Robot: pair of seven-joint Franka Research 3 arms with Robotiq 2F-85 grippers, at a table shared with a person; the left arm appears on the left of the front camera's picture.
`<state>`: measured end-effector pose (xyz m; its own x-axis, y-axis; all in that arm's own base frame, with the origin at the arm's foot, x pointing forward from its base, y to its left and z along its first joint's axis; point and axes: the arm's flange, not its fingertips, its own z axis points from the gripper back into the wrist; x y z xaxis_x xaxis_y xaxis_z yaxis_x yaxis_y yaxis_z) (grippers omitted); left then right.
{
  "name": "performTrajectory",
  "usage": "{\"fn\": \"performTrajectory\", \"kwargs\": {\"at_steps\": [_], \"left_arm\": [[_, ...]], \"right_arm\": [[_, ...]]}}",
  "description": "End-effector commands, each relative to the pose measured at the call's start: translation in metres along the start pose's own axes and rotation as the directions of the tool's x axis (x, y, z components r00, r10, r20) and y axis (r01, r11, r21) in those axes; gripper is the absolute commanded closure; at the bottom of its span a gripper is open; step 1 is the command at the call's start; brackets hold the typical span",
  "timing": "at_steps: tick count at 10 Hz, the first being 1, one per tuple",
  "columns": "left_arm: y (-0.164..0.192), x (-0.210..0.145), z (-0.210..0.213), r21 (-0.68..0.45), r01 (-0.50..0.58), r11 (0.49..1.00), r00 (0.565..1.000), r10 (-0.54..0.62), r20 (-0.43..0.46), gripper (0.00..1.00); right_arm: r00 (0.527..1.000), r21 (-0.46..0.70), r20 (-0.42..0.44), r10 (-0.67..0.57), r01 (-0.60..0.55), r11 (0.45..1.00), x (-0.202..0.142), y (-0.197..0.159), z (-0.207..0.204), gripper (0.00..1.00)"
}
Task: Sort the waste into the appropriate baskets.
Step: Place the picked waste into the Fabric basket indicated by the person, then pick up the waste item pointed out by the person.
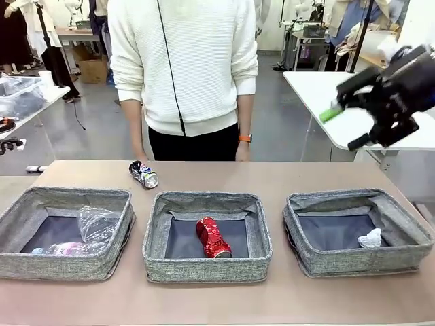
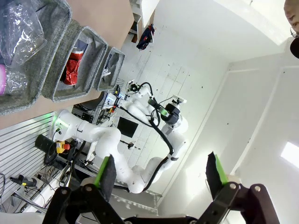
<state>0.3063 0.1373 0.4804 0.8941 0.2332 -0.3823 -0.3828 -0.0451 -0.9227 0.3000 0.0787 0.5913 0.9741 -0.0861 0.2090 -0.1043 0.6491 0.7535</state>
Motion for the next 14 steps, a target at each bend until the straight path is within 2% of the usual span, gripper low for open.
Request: {"fn": "performTrajectory", "kwargs": {"at_steps": [1, 2, 3, 4, 5, 14], "left_arm": [[0.000, -0.002, 0.001, 0.002, 0.005, 1.000, 1.000, -0.005, 0.002, 0.00], [0.000, -0.002, 0.001, 0.002, 0.005, 1.000, 1.000, -0.005, 0.002, 0.00], [0.000, -0.002, 0.001, 0.002, 0.005, 1.000, 1.000, -0.005, 0.002, 0.00], [0.000, -0.002, 0.001, 0.002, 0.005, 1.000, 1.000, -0.005, 0.002, 0.00], [0.000, -0.002, 0.001, 0.002, 0.005, 1.000, 1.000, -0.005, 0.002, 0.00], [0.000, -0.002, 0.001, 0.002, 0.005, 1.000, 1.000, -0.005, 0.002, 0.00]], "right_arm": [[0.982, 0.588, -0.152, 0.110, 0.000, 0.809, 0.007, -0.062, 0.005, 0.00], [0.991, 0.602, -0.116, 0.067, 0.017, 0.799, 0.001, -0.089, 0.008, 0.00], [0.987, 0.590, -0.157, 0.026, 0.072, 0.804, -0.007, -0.118, 0.004, 0.00], [0.985, 0.605, -0.161, -0.062, 0.148, 0.782, -0.018, -0.146, -0.002, 0.00], [0.999, 0.481, -0.017, 0.047, -0.033, 0.876, -0.007, -0.078, 0.014, 0.00], [0.999, 0.481, -0.017, 0.047, -0.033, 0.876, -0.007, -0.078, 0.014, 0.00]]}}
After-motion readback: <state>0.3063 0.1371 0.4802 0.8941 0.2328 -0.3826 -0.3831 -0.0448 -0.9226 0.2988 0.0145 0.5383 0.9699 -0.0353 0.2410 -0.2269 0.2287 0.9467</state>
